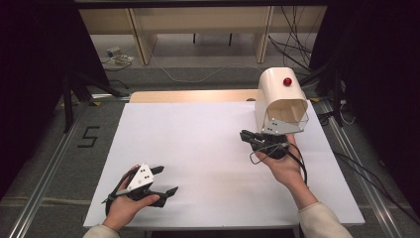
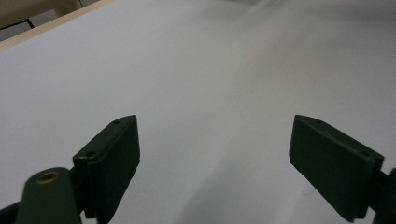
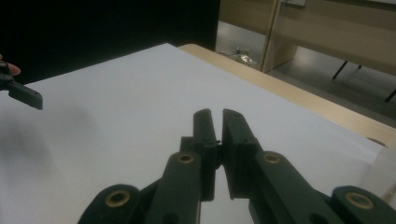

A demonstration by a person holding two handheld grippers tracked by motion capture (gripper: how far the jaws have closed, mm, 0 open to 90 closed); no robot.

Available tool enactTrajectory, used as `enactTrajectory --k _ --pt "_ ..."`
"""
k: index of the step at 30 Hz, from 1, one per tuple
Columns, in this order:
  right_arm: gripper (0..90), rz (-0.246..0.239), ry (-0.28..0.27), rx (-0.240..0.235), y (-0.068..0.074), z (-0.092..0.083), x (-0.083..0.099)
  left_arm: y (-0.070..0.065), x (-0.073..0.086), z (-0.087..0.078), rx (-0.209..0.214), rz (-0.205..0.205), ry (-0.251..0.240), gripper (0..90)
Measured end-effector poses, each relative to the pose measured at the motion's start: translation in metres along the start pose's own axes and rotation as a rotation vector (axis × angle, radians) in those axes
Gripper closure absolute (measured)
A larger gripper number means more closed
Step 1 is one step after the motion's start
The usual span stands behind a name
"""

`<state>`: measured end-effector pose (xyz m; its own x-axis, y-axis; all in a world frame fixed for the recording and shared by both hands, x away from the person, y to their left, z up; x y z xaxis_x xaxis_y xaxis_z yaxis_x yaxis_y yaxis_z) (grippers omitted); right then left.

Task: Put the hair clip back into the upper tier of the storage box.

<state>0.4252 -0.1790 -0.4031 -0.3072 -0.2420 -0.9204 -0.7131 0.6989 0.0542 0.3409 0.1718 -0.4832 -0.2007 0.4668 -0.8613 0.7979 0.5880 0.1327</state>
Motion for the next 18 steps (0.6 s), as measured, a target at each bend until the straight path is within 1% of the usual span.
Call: enactTrajectory --k 11,18 --pt "84.9 0.007 -0.026 0.017 -0.006 -0.008 -0.007 0.000 0.000 0.000 -0.001 0.000 0.000 16.1" --pt "84.9 0.013 -0.048 0.038 -0.014 -0.016 -0.012 0.000 0.000 0.000 -0.001 -0.001 0.000 16.1"
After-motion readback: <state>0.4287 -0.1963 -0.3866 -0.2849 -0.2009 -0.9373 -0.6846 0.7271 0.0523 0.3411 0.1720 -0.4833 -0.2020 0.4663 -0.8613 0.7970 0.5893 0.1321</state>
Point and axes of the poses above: each handheld gripper's, and its own axes: z roughly forward along the jaws, x roughly out of its underside, y roughly to its left, the point moved 3 cm from there along z, roughly forward along the jaws, and after that the axes turned 5 degrees about z, right-handed, at the moved point
